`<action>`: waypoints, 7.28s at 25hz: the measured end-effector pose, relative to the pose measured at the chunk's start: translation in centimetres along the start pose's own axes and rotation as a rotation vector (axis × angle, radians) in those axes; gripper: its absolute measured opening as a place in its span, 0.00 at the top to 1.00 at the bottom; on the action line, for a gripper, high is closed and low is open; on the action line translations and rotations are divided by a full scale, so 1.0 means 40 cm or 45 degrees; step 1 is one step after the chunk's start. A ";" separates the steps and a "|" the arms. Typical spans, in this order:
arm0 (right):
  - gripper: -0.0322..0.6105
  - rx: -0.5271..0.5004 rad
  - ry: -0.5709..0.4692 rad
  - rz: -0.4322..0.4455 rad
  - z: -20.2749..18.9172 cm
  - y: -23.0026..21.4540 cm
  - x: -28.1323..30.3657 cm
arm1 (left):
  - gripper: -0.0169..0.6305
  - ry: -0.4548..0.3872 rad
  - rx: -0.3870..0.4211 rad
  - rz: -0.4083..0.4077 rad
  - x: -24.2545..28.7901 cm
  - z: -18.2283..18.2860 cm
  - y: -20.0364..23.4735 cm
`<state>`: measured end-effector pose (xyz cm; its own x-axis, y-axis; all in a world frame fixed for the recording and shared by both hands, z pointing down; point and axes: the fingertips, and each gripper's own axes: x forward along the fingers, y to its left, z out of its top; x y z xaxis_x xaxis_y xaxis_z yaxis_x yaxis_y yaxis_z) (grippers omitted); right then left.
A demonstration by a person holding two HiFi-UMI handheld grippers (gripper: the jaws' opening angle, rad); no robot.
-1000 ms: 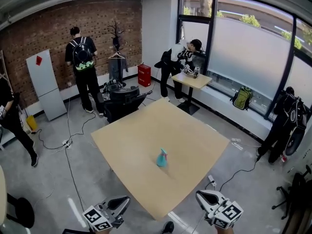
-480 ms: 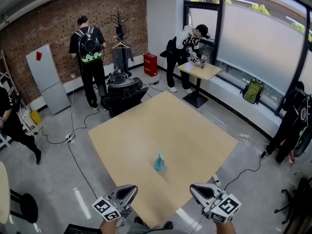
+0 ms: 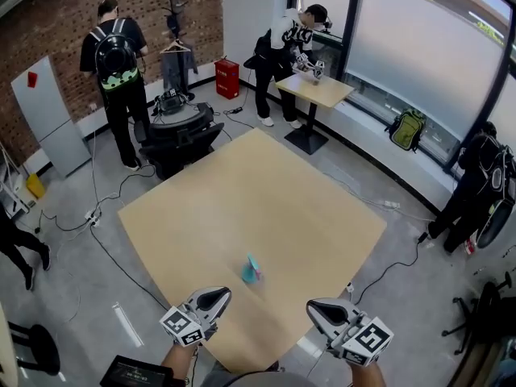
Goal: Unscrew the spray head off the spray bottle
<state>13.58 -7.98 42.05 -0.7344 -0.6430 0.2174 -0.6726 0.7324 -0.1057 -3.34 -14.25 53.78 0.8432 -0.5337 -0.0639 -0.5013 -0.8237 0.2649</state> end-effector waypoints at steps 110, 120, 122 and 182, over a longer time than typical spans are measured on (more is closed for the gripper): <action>0.63 0.607 0.033 0.010 0.042 0.223 0.260 | 0.34 0.604 0.866 0.623 0.055 0.011 -0.072; 0.66 -0.191 0.432 1.335 0.036 0.404 0.118 | 0.34 0.546 0.684 -0.534 0.017 -0.057 -0.374; 0.67 -0.263 0.516 1.527 0.029 0.427 0.068 | 0.34 0.592 0.708 -0.699 -0.013 -0.067 -0.431; 0.93 -0.695 0.475 0.784 -0.021 0.276 0.165 | 0.34 0.438 0.501 -0.637 0.012 0.024 -0.430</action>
<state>1.37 -3.96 43.13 -0.8089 -0.0570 0.5852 0.0368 0.9884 0.1471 5.50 -0.51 48.25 0.9709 -0.0376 0.2366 -0.0174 -0.9960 -0.0873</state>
